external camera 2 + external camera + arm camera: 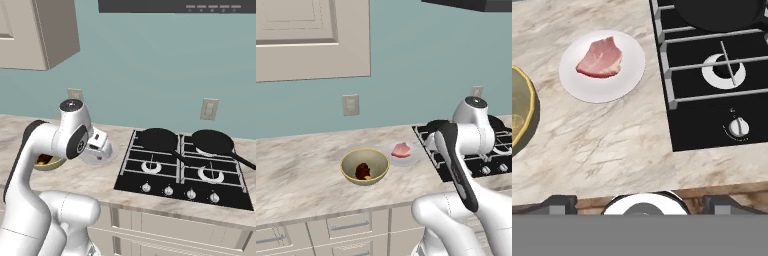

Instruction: Place one of the steaks on the plate and the other in the bowl. Then place the bowl in the fridge.

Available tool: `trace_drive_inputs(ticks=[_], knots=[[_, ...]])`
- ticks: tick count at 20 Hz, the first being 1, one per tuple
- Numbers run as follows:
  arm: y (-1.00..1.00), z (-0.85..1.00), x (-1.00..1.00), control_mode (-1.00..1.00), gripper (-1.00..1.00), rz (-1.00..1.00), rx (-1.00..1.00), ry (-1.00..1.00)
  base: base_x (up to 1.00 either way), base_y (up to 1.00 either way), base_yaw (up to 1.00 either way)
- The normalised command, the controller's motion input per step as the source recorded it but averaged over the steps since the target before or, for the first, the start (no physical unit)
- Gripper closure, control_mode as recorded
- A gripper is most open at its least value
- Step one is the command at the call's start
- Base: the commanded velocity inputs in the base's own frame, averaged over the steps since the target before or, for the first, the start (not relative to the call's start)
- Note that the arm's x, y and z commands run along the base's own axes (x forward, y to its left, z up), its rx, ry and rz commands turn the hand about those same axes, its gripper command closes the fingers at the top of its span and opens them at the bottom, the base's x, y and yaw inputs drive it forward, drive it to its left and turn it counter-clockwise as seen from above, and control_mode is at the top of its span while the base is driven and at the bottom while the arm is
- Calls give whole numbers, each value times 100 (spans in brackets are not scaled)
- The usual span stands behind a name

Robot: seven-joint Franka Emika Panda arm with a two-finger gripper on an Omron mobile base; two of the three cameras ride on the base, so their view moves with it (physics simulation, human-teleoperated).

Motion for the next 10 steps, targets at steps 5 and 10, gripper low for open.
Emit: trace_drive_inputs(ticks=[5,10], knots=[[2,11,-28,-100,-100,4,-9,15,0,0,0],[0,0,0,-100,-100,0,0,0,0,0,0]])
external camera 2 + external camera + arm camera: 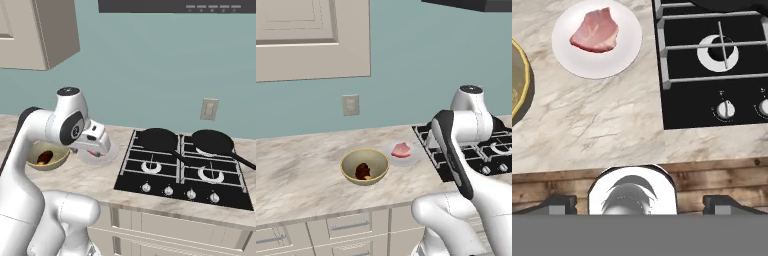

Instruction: Place one of the steaks on the plate and the other in the bowl. Then place the bowl in the fridge.

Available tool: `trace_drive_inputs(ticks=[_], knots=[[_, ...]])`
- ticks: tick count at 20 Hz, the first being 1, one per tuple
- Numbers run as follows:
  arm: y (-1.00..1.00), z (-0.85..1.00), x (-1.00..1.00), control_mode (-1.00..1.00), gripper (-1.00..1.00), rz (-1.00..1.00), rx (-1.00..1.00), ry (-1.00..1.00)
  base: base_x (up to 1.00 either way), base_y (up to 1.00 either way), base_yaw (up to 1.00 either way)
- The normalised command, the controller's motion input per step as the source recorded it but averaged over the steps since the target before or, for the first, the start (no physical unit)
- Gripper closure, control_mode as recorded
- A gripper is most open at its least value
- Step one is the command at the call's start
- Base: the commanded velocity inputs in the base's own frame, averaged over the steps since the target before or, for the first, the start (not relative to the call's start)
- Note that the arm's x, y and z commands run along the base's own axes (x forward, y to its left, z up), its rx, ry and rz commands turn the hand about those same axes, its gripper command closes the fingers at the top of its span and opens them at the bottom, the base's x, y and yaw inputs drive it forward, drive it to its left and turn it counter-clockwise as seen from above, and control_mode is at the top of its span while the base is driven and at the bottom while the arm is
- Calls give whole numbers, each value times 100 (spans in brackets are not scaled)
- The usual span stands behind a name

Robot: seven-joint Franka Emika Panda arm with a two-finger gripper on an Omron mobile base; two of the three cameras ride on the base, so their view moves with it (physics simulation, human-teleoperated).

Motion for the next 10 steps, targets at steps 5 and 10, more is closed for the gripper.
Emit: trace_drive_inputs(ticks=[5,10], knots=[[0,-1,-5,100,-100,-9,0,0,-3,0,-8],[0,0,0,100,-100,0,0,0,-32,-2,-79]])
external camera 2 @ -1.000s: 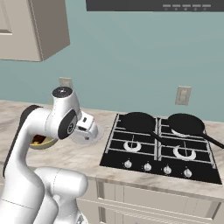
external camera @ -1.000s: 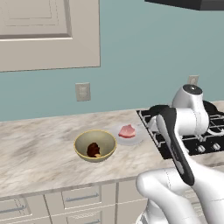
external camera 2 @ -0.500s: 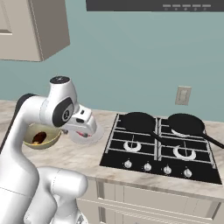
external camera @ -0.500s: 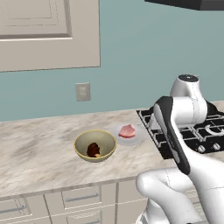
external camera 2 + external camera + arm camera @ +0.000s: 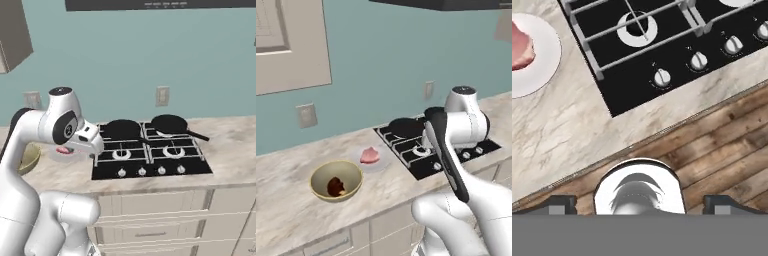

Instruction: Place one of the steaks on the plate and the other in the bowl. Then place the bowl in the fridge.

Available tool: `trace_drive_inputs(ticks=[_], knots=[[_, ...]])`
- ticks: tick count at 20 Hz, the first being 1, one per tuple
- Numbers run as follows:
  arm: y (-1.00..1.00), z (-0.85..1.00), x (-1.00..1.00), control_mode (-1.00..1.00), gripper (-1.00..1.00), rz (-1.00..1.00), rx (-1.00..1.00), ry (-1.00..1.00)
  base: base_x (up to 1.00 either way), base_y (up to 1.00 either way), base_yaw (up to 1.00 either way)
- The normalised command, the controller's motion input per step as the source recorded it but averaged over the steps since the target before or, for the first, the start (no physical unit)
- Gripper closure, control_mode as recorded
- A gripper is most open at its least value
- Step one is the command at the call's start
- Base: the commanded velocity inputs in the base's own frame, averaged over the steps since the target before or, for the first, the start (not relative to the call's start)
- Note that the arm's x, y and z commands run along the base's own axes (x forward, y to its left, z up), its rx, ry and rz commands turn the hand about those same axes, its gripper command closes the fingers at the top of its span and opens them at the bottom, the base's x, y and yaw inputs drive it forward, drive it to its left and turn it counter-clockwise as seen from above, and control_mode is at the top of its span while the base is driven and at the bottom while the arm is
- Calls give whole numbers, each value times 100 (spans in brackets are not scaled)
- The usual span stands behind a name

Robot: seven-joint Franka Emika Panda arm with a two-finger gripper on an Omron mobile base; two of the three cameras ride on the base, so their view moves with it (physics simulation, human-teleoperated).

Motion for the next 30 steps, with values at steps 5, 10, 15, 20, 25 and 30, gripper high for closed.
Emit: trace_drive_inputs(ticks=[5,10,15,20,25,30], knots=[[0,0,0,100,-100,0,0,0,-21,0,-88],[0,0,0,100,-100,0,0,0,-3,-25,-74],[0,0,0,100,-100,0,0,0,2,-77,-66],[0,0,0,100,-100,0,0,0,36,-75,-66],[0,0,0,100,-100,0,0,0,90,-21,-61],[0,0,0,100,-100,0,0,0,100,-24,-43]])
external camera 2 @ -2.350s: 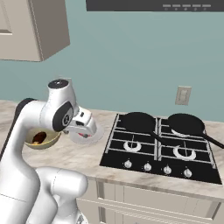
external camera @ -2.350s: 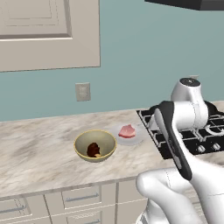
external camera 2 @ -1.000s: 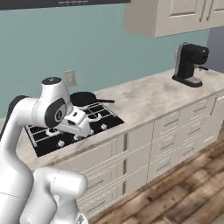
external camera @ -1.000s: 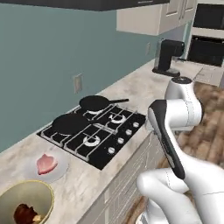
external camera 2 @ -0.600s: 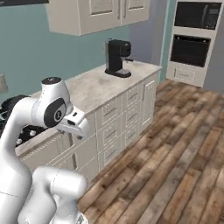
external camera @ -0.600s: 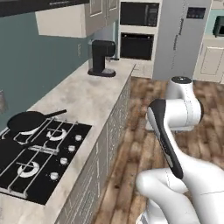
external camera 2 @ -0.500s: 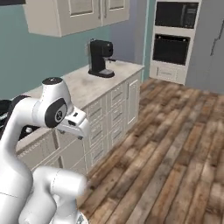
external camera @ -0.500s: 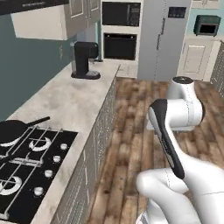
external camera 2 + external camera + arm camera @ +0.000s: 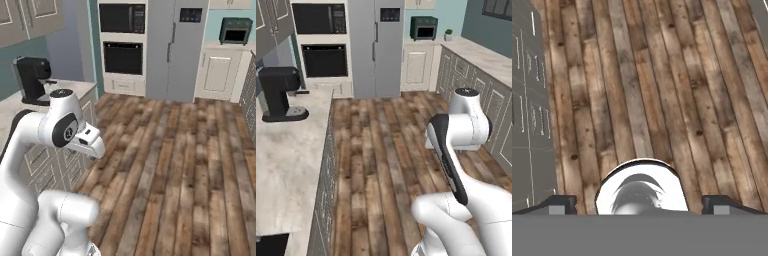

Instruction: Place one of the steaks on the plate and the other in the bowl. Then place the bowl in the fridge.

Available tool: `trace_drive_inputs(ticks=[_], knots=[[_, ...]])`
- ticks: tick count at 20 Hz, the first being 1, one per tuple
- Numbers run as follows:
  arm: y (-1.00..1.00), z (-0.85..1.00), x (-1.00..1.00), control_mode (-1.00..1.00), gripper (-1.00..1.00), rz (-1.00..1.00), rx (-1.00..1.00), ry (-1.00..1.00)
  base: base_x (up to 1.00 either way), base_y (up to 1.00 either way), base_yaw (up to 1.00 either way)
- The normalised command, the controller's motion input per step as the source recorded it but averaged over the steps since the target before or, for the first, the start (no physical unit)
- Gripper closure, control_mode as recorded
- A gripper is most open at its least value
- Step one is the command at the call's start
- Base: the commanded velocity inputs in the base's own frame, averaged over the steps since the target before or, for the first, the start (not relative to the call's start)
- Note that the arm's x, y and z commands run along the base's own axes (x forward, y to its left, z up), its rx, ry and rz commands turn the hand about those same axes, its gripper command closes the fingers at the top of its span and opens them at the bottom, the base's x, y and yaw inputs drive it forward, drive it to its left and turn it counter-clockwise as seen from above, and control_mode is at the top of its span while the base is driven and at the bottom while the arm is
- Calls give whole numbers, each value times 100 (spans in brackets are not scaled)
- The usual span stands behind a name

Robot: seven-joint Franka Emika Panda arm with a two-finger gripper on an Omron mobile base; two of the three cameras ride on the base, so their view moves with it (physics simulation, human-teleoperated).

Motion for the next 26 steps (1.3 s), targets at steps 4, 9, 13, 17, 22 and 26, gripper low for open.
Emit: trace_drive_inputs(ticks=[4,9,13,17,22,26], knots=[[0,0,0,100,-100,0,0,0,100,1,-1],[0,0,0,100,-100,0,0,0,100,0,-3],[0,0,0,100,-100,0,0,0,100,0,-19],[0,0,0,100,-100,0,0,0,100,6,-3],[0,0,0,100,-100,0,0,0,100,0,2],[0,0,0,100,-100,0,0,0,100,-4,4]])
